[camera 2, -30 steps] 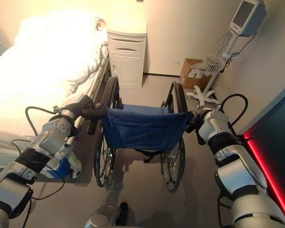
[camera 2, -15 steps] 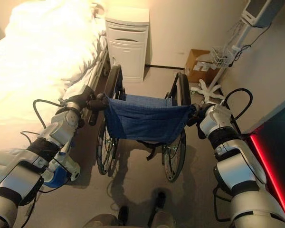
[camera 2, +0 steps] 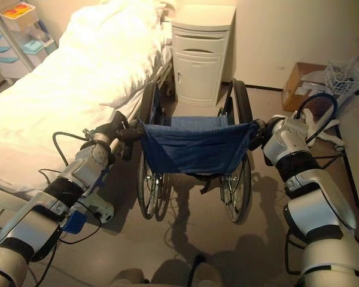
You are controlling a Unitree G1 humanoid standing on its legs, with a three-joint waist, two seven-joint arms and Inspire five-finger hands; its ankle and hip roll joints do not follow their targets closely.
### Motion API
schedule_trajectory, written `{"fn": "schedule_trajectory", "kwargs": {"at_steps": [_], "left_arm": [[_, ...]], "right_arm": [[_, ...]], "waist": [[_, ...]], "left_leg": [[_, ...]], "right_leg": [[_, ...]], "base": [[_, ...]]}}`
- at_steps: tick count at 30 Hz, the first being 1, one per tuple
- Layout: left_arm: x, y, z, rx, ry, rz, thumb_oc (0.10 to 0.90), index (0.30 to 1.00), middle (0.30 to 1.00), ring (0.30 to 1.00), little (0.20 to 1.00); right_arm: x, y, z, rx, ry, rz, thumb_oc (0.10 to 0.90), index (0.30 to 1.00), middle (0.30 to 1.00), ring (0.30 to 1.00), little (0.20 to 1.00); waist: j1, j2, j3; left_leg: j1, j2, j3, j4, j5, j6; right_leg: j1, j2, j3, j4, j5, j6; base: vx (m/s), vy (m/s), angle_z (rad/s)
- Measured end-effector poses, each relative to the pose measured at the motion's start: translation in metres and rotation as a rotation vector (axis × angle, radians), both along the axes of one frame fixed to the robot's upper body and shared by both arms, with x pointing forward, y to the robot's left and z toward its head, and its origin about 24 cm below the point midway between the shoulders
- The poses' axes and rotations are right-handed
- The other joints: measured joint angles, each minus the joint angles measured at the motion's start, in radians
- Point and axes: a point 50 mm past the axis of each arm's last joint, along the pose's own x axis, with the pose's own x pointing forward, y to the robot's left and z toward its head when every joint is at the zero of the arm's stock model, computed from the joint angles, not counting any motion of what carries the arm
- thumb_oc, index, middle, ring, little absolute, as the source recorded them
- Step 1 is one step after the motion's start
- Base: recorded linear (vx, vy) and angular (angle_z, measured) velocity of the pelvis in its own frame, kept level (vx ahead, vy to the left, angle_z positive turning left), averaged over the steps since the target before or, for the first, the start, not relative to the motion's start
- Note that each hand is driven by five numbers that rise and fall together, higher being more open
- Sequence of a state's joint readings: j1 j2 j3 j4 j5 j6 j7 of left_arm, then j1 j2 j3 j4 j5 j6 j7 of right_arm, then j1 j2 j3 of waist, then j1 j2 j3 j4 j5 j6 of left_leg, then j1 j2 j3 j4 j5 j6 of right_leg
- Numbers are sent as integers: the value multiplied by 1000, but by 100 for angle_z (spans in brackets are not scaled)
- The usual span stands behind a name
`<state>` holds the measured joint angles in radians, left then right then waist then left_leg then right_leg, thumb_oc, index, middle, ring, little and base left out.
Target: Push the wheelchair next to the bed
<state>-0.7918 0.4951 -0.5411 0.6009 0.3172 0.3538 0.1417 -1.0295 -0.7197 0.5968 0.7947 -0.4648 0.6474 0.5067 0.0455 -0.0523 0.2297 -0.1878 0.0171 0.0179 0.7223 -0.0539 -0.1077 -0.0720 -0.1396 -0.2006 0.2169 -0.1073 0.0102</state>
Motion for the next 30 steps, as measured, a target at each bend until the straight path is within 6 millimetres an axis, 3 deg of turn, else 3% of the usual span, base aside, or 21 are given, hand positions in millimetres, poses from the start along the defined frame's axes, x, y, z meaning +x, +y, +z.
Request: {"fn": "schedule_trajectory", "kwargs": {"at_steps": [1, 2, 4, 5, 6, 7, 9, 11, 12, 13, 14, 16, 18, 19, 22, 28, 29, 30], "left_arm": [[0, -1, -1, 1, -1, -6, 400, 300, 300, 300, 300], [-1, -1, -1, 2, -1, -10, 400, 300, 300, 300, 300], [-3, -1, -3, -10, -1, -19, 400, 300, 300, 300, 300], [-3, -1, -2, -9, 1, -28, 400, 300, 300, 300, 300], [-4, 1, -3, -14, 8, -29, 400, 300, 300, 300, 300], [-6, 7, 0, -8, 8, -28, 400, 300, 300, 300, 300], [-6, 14, 5, 12, 15, -32, 400, 300, 300, 300, 300], [-7, 21, 6, 24, 38, -38, 400, 300, 300, 300, 300], [-7, 21, 5, 30, 44, -48, 400, 300, 300, 300, 300], [-6, 22, 9, 38, 32, -55, 400, 300, 300, 300, 300], [-3, 21, 16, 50, 15, -63, 400, 300, 300, 300, 300], [2, 20, 30, 65, -17, -63, 400, 300, 300, 300, 300], [9, 19, 40, 68, -42, -44, 400, 300, 300, 300, 300], [13, 23, 46, 73, -61, -15, 400, 300, 300, 300, 300], [16, 26, 53, 79, -90, 20, 400, 300, 300, 300, 300], [14, 24, 48, 52, -104, 33, 400, 300, 300, 300, 300], [12, 24, 46, 46, -104, 35, 400, 300, 300, 300, 300], [10, 23, 38, 25, -94, 44, 400, 300, 300, 300, 300]], "right_arm": [[0, 0, -3, -2, 5, -11, 400, 300, 300, 300, 300], [0, -1, -5, -1, 12, -15, 400, 300, 300, 300, 300], [-1, -2, -7, -8, 14, -19, 400, 300, 300, 300, 300], [-2, -5, -4, -19, 9, -25, 400, 300, 300, 300, 300], [-2, -5, -5, -22, 9, -22, 400, 300, 300, 300, 300], [-1, -2, -2, -22, -2, -5, 400, 300, 300, 300, 300], [0, 3, -3, -16, -6, 16, 400, 300, 300, 300, 300], [1, 9, -9, 0, 8, 27, 400, 300, 300, 300, 300], [0, 10, -16, 11, 27, 26, 400, 300, 300, 300, 300], [-1, 9, -18, 23, 28, 19, 400, 300, 300, 300, 300], [-3, 9, -26, 49, 36, 8, 400, 300, 300, 300, 300], [-1, 10, -28, 75, 31, -9, 400, 300, 300, 300, 300], [2, 12, -21, 90, 1, -18, 400, 300, 300, 300, 300], [6, 18, -12, 92, -36, -9, 400, 300, 300, 300, 300], [13, 25, 2, 113, -87, 1, 400, 300, 300, 300, 300], [15, 23, 9, 88, -143, 0, 400, 300, 300, 300, 300], [15, 21, 10, 81, -150, 2, 400, 300, 300, 300, 300], [15, 19, 10, 65, -160, 15, 400, 300, 300, 300, 300]], "waist": [[8, -19, 11], [23, -21, 18], [69, 25, 37], [89, 73, 57], [108, 87, 55], [133, 101, 59], [140, 100, 58], [143, 87, 43], [134, 82, -2], [131, 67, -8], [140, 10, -21], [136, -37, -29], [120, -54, -34], [103, -51, -34], [103, -49, -35], [111, -42, -39], [114, -31, -40], [113, 10, -36]], "left_leg": [[-41, -17, 16, -91, 4, 5], [-52, -21, 32, -174, 6, 2], [-57, 29, 49, -471, 18, -15], [-59, 67, 27, -616, 59, -26], [-41, 82, 19, -701, 61, -22], [-66, 101, 51, -689, 68, -19], [-88, 102, 80, -578, 84, 6], [-53, 72, 80, -498, 82, 17], [3, 65, 73, -529, 75, 12], [18, 49, 72, -556, 137, 81], [30, 8, 82, -564, 141, 111], [15, -26, 84, -556, 125, 144], [6, -41, 90, -551, 121, 165], [6, -51, 97, -551, 106, 178], [8, -68, 95, -550, 82, 179], [42, -81, 90, -570, 58, 180], [52, -75, 81, -586, 59, 180], [88, -51, 54, -624, 69, 173]], "right_leg": [[40, 2, 13, -38, 0, 5], [64, 13, 31, -57, 1, 6], [142, 81, 63, -113, -2, 1], [190, 123, 76, -124, -15, -10], [200, 133, 85, -118, -26, -14], [215, 135, 97, -106, -42, -6], [237, 115, 87, -98, -67, 3], [261, 78, 78, -65, -121, 32], [257, 68, 69, -42, -157, 73], [265, 54, 70, -32, -179, 91], [254, 6, 70, -10, -207, 104], [250, -26, 38, 2, -198, 112], [234, -44, 6, 13, -179, 109], [230, -56, -5, 10, -159, 115], [230, -76, -19, -10, -138, 139], [257, -81, -31, -25, -127, 153], [242, -78, -30, 10, -127, 153], [173, -71, -24, 145, -136, 156]], "base": [[779, 165, 8], [685, 188, -20], [622, 250, -64], [627, 341, -81], [471, 354, -100], [466, 426, -104], [463, 351, -70], [332, 159, -36], [275, 119, -10], [369, 175, -22], [216, 143, -18], [185, 168, -10], [180, 166, 1], [146, 109, -14], [122, 96, -28], [115, 44, 1], [112, -36, -4], [65, -47, -10]]}}
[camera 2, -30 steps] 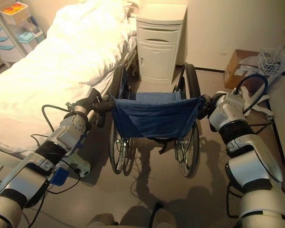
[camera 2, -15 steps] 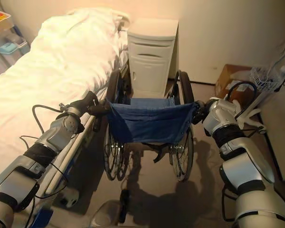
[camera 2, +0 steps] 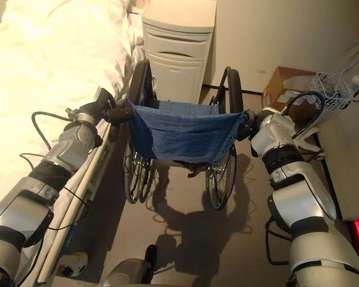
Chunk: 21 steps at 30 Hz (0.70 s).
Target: Push the wheelchair next to the bed
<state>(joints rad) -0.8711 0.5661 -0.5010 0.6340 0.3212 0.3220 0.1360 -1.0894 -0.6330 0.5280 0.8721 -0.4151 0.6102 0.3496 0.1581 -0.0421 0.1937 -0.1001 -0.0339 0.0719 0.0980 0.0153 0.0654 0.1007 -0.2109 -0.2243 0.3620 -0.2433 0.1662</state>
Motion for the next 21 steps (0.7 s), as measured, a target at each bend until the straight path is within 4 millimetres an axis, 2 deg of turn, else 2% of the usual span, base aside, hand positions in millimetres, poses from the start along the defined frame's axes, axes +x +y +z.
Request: {"fn": "schedule_trajectory", "kwargs": {"at_steps": [1, 2, 3, 4, 5, 6, 7, 8, 10, 11, 12, 15, 21], "left_arm": [[-2, -1, -8, -8, 14, 3, 400, 300, 300, 300, 300], [-8, 3, -21, -19, 35, 20, 400, 300, 300, 300, 300], [-11, 5, -25, -24, 41, 25, 400, 300, 300, 300, 300], [-15, 10, -29, -33, 46, 35, 400, 300, 300, 300, 300], [-16, 12, -31, -40, 53, 39, 400, 300, 300, 300, 300], [-17, 8, -36, -34, 66, 28, 400, 300, 300, 300, 300], [-18, 7, -35, -28, 62, 19, 400, 300, 300, 300, 300], [-18, 4, -32, -22, 60, -2, 400, 300, 300, 300, 300], [-18, -1, -32, -22, 70, -24, 402, 302, 302, 302, 302], [-19, -3, -34, -18, 85, -35, 483, 425, 425, 425, 425], [-19, -4, -35, -14, 100, -42, 800, 900, 900, 900, 900], [-18, -5, -34, -11, 108, -48, 800, 900, 900, 900, 900], [-16, 1, -33, -19, 144, -16, 800, 900, 900, 900, 900]], "right_arm": [[0, 0, -3, -7, 1, 7, 400, 300, 300, 300, 300], [0, 3, -7, -22, 5, 29, 400, 300, 300, 300, 300], [0, 4, -7, -34, 7, 40, 400, 300, 300, 300, 300], [0, 8, -9, -33, 10, 53, 400, 300, 300, 300, 300], [-1, 11, -17, -24, 26, 60, 400, 300, 300, 300, 300], [-4, 7, -25, -9, 45, 50, 400, 300, 300, 300, 300], [-5, 5, -27, -5, 49, 46, 400, 300, 300, 300, 300], [-6, 1, -24, -11, 42, 36, 400, 300, 300, 300, 300], [-7, -5, -23, -18, 40, 25, 400, 300, 300, 300, 300], [-7, -7, -22, -24, 38, 23, 400, 300, 300, 300, 300], [-8, -9, -21, -32, 35, 23, 800, 900, 900, 900, 900], [-8, -10, -21, -37, 25, 18, 800, 900, 900, 900, 900], [-7, -7, -22, 63, 0, 21, 800, 900, 900, 900, 900]], "waist": [[-3, 30, -2], [-6, 73, -1], [-8, 83, -2], [-11, 83, -4], [-30, 53, -3], [-42, 49, -11], [-32, 45, -15], [-17, 49, -15], [-8, 60, -18], [-6, 69, -24], [-4, 76, -28], [-8, 83, -32], [-29, 82, -32]], "left_leg": [[26, 20, -18, -24, 5, -3], [61, 50, -28, -49, 7, -7], [71, 55, -42, -57, 6, -5], [77, 59, -45, -65, 18, -27], [81, 41, -51, -65, 23, -37], [88, 44, -57, -62, 19, -45], [86, 54, -48, -57, 15, -49], [78, 78, -39, -54, 9, -74], [74, 85, -46, -55, 16, -85], [74, 85, -46, -54, 19, -89], [73, 85, -40, -54, 19, -89], [71, 84, -41, -54, 19, -89], [93, 76, -38, -69, 19, -88]], "right_leg": [[-15, 21, 5, 2, -17, -25], [-54, 60, 29, -52, -15, -26], [-84, 77, 30, -76, -9, -23], [-135, 83, 29, -117, 16, -16], [-155, 76, 21, -157, 123, -55], [-140, 84, -5, -158, 113, -67], [-140, 94, -8, -166, 104, -68], [-140, 113, -16, -166, 100, -77], [-137, 120, -36, -163, 94, -86], [-135, 121, -39, -160, 91, -91], [-135, 122, -42, -159, 89, -92], [-134, 123, -54, -153, 87, -95], [-117, 116, -57, -153, 86, -93]], "base": [[86, -82, -11], [81, -84, -2], [95, -127, 11], [68, -123, 52], [109, -138, 92], [113, -90, 81], [171, -65, 41], [111, -23, 6], [90, -17, 22], [46, -9, 22], [11, 1, 10], [-1, 19, 10], [1, 12, 1]]}}
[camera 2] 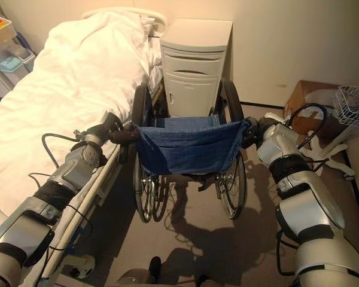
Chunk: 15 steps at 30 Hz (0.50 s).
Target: Push the wheelchair next to the bed
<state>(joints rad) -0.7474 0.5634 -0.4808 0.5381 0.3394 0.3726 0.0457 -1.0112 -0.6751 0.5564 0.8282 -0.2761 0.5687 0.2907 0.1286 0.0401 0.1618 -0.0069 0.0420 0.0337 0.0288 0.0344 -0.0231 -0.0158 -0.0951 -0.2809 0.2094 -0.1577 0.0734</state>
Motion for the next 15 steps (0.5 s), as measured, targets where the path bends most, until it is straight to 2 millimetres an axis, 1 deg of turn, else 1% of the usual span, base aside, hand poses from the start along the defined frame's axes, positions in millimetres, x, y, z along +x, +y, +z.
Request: {"fn": "schedule_trajectory", "kwargs": {"at_steps": [2, 3, 6, 10, 11, 12, 15], "left_arm": [[0, 3, -1, -13, 25, 16, 800, 900, 900, 900, 900], [1, 5, -2, -65, 64, 30, 800, 900, 900, 900, 900], [0, 10, -5, -180, 125, 51, 800, 900, 900, 900, 900], [-6, 24, -15, -465, 170, 123, 800, 900, 900, 900, 900], [-9, 29, -19, -561, 179, 142, 800, 900, 900, 900, 900], [-10, 31, -20, -609, 184, 152, 800, 900, 900, 900, 900], [-21, 44, -33, -833, 212, 191, 800, 900, 900, 900, 900]], "right_arm": [[0, 2, 1, 24, -5, 6, 800, 900, 900, 900, 900], [0, 3, 2, 69, -10, -8, 800, 900, 900, 900, 900], [-1, 4, 2, 119, -7, -25, 800, 900, 900, 900, 900], [-3, 5, 3, 217, -2, -41, 800, 900, 900, 900, 900], [-4, 5, 4, 257, -5, -46, 800, 900, 900, 900, 900], [-4, 4, 5, 276, -5, -48, 800, 900, 900, 900, 900], [-7, 2, 4, 383, -24, -67, 800, 900, 900, 900, 900]], "waist": [[-7, -1, 1], [-9, -2, 1], [-14, -3, 2], [-23, -1, 6], [-26, 0, 7], [-27, 0, 7], [-31, 2, 8]], "left_leg": [[2, 0, 2, -2, 0, 0], [7, 0, 2, -5, 0, 0], [15, 0, 2, -8, 0, 0], [33, -1, 3, -21, 0, 1], [34, -1, 3, -22, 0, 1], [34, -1, 3, -22, 0, 1], [39, -1, 5, -30, 0, 1]], "right_leg": [[0, 0, 1, 0, 0, 0], [3, 1, 2, -1, 0, 0], [14, 2, 2, -10, 1, 0], [29, 2, 3, -16, -1, 2], [29, 2, 3, -16, -1, 2], [29, 2, 4, -16, -1, 2], [30, 2, 6, -19, -1, 2]], "base": [[1, 14, -2], [4, 27, -4], [33, 47, 1], [36, 34, 0], [35, 19, -2], [41, 23, -1], [12, 5, -3]]}}
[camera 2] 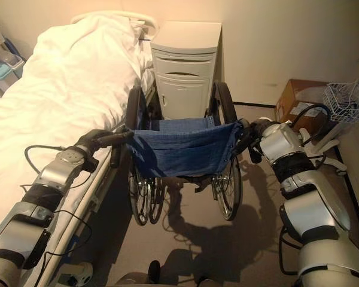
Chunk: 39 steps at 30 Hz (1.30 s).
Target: Push the wheelchair next to the bed
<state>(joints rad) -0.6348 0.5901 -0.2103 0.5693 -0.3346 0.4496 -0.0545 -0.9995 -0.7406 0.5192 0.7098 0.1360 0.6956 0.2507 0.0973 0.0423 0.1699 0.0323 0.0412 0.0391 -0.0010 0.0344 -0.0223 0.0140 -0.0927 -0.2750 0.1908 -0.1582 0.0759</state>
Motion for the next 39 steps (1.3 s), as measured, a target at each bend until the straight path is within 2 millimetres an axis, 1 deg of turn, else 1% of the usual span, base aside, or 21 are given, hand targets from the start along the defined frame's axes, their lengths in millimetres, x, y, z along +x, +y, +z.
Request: {"fn": "schedule_trajectory", "kwargs": {"at_steps": [1, 3, 4, 5, 6, 7, 10, 12, 14, 15, 16, 19, 21, 23, 24, 25, 28, 30, 33, 35, 39], "left_arm": [[-3, 2, -4, -43, 9, 8, 800, 900, 900, 900, 900], [-16, 7, -21, -213, 24, 22, 800, 900, 900, 900, 900], [-18, 7, -25, -240, 26, 25, 800, 900, 900, 900, 900], [-22, 10, -29, -325, 11, 30, 800, 900, 900, 900, 900], [-25, 10, -32, -362, 9, 31, 800, 900, 900, 900, 900], [-32, 10, -39, -466, 0, 37, 800, 900, 900, 900, 900], [-45, 9, -55, -678, -27, 48, 800, 900, 900, 900, 900], [-58, 6, -71, -886, -39, 61, 800, 900, 900, 900, 900], [-63, 2, -77, -992, -45, 64, 800, 900, 900, 900, 900], [-64, 2, -78, -1047, -55, 62, 800, 900, 900, 900, 900], [-64, 2, -79, -1072, -64, 58, 800, 900, 900, 900, 900], [-71, 8, -83, -1161, -93, 68, 800, 900, 900, 900, 900], [-76, 15, -91, -1208, -101, 137, 800, 900, 900, 900, 900], [-93, 25, -109, -1302, -123, 271, 800, 900, 900, 900, 900], [-97, 27, -112, -1318, -126, 297, 800, 900, 900, 900, 900], [-106, 28, -120, -1350, -127, 340, 800, 900, 900, 900, 900], [-119, 22, -134, -1431, -136, 410, 800, 900, 900, 900, 900], [-127, 15, -143, -1494, -144, 456, 800, 900, 900, 900, 900], [-137, 10, -153, -1516, -124, 499, 800, 900, 900, 900, 900], [-144, 3, -161, -1540, -108, 530, 800, 900, 900, 900, 900], [-151, -7, -170, -1564, -80, 554, 800, 900, 900, 900, 900]], "right_arm": [[-1, 0, -1, 17, -5, -3, 800, 900, 900, 900, 900], [-6, -4, -7, 89, -34, -34, 800, 900, 900, 900, 900], [-7, -5, -9, 92, -37, -39, 800, 900, 900, 900, 900], [-8, -6, -7, 138, -61, -44, 800, 900, 900, 900, 900], [-8, -8, -7, 167, -78, -50, 800, 900, 900, 900, 900], [-10, -11, -8, 213, -111, -51, 800, 900, 900, 900, 900], [-14, -12, -11, 338, -158, -48, 800, 900, 900, 900, 900], [-19, -16, -17, 480, -192, -62, 800, 900, 900, 900, 900], [-21, -17, -20, 533, -201, -63, 800, 900, 900, 900, 900], [-23, -18, -22, 589, -208, -75, 800, 900, 900, 900, 900], [-25, -21, -24, 621, -213, -86, 800, 900, 900, 900, 900], [-35, -35, -28, 831, -267, -162, 800, 900, 900, 900, 900], [-39, -44, -28, 918, -292, -202, 800, 900, 900, 900, 900], [-49, -61, -33, 1062, -328, -264, 800, 900, 900, 900, 900], [-51, -63, -35, 1083, -328, -271, 800, 900, 900, 900, 900], [-58, -68, -41, 1153, -339, -297, 800, 900, 900, 900, 900], [-72, -84, -53, 1238, -368, -384, 800, 900, 900, 900, 900], [-88, -101, -71, 1339, -391, -507, 800, 900, 900, 900, 900], [-99, -106, -87, 1430, -389, -586, 800, 900, 900, 900, 900], [-111, -104, -105, 1566, -412, -647, 800, 900, 900, 900, 900], [-125, -94, -135, 1599, -343, -719, 800, 900, 900, 900, 900]], "waist": [[0, 0, 0], [-1, 3, 4], [-2, 3, 6], [-3, 6, 12], [-3, 7, 17], [-7, 7, 23], [-20, 7, 24], [-26, 5, 25], [-27, 1, 28], [-27, -8, 33], [-28, -13, 36], [-28, -31, 47], [-36, -35, 49], [-40, -42, 53], [-42, -44, 54], [-44, -49, 55], [-38, -58, 56], [-25, -72, 55], [-28, -80, 54], [-29, -87, 50], [-28, -97, 45]], "left_leg": [[2, 0, 1, -1, 0, 0], [20, 0, 4, -10, 0, 0], [23, 0, 4, -11, 0, 0], [28, 1, 7, -16, 0, 0], [30, 1, 10, -16, 0, 0], [30, 1, 16, -17, -1, 1], [36, 0, 21, -30, -1, 1], [43, -1, 27, -43, -1, 1], [51, -1, 34, -49, -1, 1], [59, 0, 37, -54, -1, 1], [63, 0, 40, -56, -1, 1], [66, -2, 50, -57, -4, 6], [70, -4, 52, -62, -5, 8], [86, -6, 53, -75, -6, 9], [90, -7, 53, -77, -7, 10], [94, -8, 53, -79, -8, 12], [95, -12, 53, -79, -9, 13], [96, -11, 53, -79, -9, 14], [98, -10, 52, -79, -9, 14], [102, -10, 52, -79, -9, 14], [106, -10, 53, -78, -9, 14]], "right_leg": [[1, 0, 1, -1, 0, 0], [19, 1, 6, -13, 1, 1], [22, 2, 6, -15, 1, 1], [24, 3, 10, -17, 1, 2], [24, 3, 13, -17, 1, 2], [24, 4, 17, -20, 2, 3], [25, 5, 21, -31, 5, 6], [26, 5, 26, -39, 6, 9], [32, 5, 26, -47, 7, 10], [40, 7, 28, -53, 7, 10], [44, 8, 27, -57, 7, 10], [51, 8, 29, -68, 9, 12], [52, 7, 35, -71, 10, 14], [69, 7, 42, -89, 14, 19], [73, 7, 42, -92, 14, 20], [80, 7, 41, -100, 16, 23], [86, 4, 43, -104, 16, 23], [86, 6, 44, -105, 16, 23], [88, 7, 45, -104, 17, 24], [91, 7, 46, -103, 17, 24], [94, 7, 46, -101, 18, 24]], "base": [[12, 4, -5], [0, 0, 0], [0, 0, 0], [7, 5, -6], [6, 6, -10], [-1, 2, -8], [0, -2, -6], [1, -17, -8], [8, -41, -8], [17, -52, -5], [24, -53, 0], [18, -34, -2], [27, -42, -5], [26, -48, -4], [28, -45, 1], [28, -47, 6], [24, -48, 5], [24, -53, -2], [16, -42, -2], [-10, -34, -2], [-19, -15, 0]]}}
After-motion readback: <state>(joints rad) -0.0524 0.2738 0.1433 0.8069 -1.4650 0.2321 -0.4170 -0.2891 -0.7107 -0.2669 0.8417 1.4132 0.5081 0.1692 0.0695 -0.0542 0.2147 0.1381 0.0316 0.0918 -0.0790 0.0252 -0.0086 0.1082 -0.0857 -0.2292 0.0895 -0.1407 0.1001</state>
